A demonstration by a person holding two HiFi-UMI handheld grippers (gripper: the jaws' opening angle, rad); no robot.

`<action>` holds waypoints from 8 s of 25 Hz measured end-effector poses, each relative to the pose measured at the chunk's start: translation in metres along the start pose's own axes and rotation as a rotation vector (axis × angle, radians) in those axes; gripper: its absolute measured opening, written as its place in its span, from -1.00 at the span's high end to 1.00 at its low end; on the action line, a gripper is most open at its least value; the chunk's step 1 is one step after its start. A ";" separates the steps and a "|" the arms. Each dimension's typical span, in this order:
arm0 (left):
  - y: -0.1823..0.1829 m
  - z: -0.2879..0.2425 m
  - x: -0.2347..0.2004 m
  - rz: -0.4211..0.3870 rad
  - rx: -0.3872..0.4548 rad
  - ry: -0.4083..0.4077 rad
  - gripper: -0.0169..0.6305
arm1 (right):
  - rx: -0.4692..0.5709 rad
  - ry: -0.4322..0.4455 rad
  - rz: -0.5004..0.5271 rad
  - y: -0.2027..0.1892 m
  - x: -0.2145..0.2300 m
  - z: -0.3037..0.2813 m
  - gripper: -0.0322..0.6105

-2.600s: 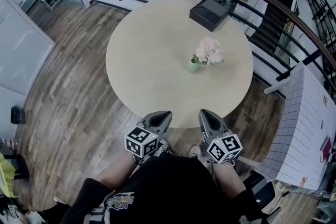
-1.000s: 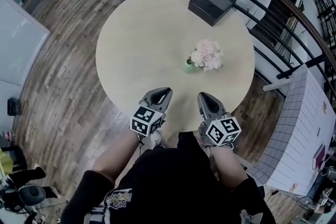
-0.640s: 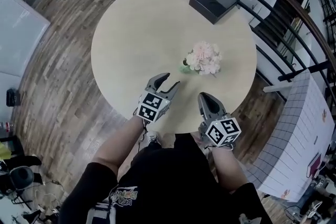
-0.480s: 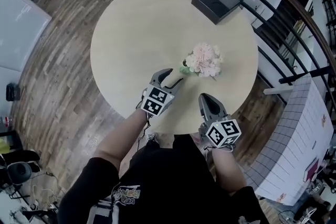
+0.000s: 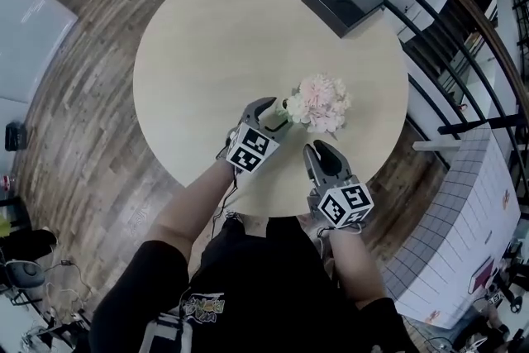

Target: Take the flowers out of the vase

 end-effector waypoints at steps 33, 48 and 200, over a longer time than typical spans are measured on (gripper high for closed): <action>-0.008 -0.016 -0.005 0.033 0.027 -0.035 0.22 | 0.043 0.091 0.142 0.028 0.024 -0.112 0.34; -0.006 -0.017 -0.006 0.045 0.033 -0.022 0.22 | 0.050 0.150 0.167 0.037 0.032 -0.134 0.48; -0.052 0.308 0.268 0.406 0.105 0.004 0.93 | 0.090 0.248 -0.121 -0.079 -0.159 0.231 0.66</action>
Point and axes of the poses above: the fingertips, and each gripper's own axes: z backward along the fingers, x to its right, y out of its top, the point moved 10 cm from there along z, backward along the fingers, and after that the axes turned 7 degrees about -x, right-handed, at the moved point
